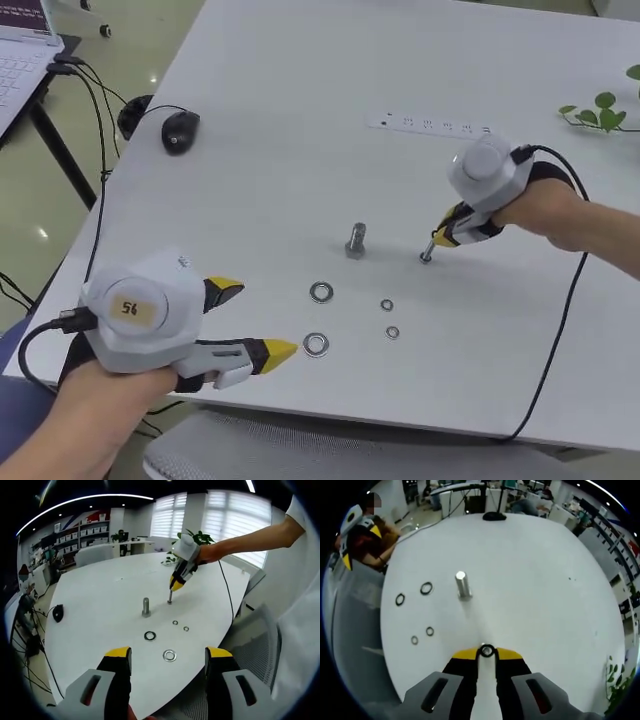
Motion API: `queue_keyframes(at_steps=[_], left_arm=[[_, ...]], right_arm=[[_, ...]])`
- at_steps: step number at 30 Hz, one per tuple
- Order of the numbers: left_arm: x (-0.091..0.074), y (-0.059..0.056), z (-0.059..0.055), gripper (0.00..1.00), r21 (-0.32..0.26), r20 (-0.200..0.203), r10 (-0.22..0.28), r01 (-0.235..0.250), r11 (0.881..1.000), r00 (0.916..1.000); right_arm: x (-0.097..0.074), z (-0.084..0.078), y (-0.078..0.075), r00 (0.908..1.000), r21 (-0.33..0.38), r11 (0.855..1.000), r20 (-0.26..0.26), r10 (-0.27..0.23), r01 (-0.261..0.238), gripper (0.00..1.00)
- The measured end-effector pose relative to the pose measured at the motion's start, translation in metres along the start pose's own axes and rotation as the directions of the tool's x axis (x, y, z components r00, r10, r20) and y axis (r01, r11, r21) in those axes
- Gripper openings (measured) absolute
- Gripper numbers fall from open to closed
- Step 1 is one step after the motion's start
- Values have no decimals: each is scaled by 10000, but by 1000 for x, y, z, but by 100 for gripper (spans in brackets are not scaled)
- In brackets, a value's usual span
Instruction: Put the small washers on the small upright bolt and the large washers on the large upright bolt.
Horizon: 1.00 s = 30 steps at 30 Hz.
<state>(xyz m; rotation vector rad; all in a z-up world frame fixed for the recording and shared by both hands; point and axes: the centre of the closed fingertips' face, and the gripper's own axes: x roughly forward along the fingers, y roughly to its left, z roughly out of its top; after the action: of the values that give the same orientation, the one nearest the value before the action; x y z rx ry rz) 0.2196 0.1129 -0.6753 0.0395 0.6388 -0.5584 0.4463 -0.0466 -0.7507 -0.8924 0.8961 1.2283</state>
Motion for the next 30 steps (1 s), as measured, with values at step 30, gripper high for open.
queue_keyframes(at_steps=[30], left_arm=[[0,3,-2,59,-42,-17,59,-60,10000,10000]], right_arm=[[12,-5,2,9992,-251,9996,-390,83,-92,13]])
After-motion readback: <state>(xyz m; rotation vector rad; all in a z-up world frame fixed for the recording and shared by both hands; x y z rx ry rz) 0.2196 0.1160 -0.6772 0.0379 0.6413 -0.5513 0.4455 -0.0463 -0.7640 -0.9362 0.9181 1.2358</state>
